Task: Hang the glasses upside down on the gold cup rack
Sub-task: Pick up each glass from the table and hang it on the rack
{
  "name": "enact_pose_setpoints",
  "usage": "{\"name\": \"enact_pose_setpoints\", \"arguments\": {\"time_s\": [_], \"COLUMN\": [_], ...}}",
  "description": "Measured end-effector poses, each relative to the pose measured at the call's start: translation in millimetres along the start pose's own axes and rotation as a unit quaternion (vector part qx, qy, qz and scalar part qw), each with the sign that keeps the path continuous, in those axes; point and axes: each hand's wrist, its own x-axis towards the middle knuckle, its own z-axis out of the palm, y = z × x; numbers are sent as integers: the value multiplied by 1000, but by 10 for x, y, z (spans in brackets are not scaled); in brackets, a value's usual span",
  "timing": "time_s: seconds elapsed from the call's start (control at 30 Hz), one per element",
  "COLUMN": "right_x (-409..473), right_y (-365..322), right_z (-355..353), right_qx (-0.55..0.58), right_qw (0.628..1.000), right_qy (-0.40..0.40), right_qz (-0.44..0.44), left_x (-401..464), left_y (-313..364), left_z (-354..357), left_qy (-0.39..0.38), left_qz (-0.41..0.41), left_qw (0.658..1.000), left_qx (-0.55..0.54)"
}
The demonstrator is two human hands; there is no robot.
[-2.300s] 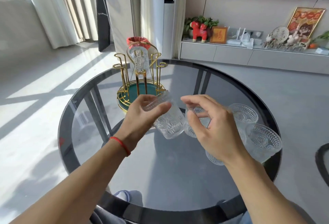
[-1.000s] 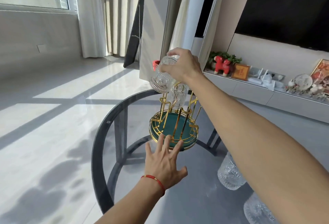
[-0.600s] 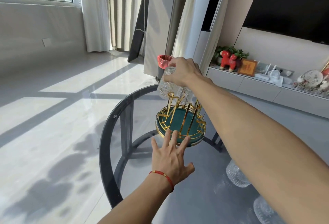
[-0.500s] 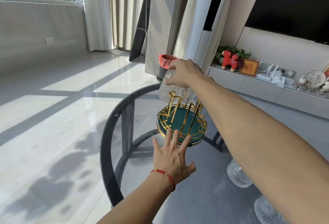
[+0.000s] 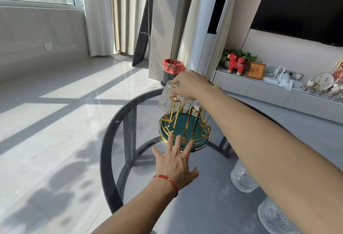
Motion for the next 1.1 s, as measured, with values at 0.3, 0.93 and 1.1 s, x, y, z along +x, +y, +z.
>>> {"name": "enact_pose_setpoints", "arguments": {"time_s": [0.3,0.93,1.1], "right_x": [-1479,-4281,-4304], "right_y": [416,811,859], "right_z": [-87,426,425], "right_qx": [111,342,366], "right_qw": [985,850,844], "right_qy": [130,280,273], "right_qz": [-4,287,282], "left_x": [-51,-898,-812], "left_y": [150,1811,1858], "left_z": [-99,59,67], "left_qy": [55,101,93], "left_qz": [-8,182,155], "left_qw": [998,887,892], "left_qx": [-27,-413,-415]}}
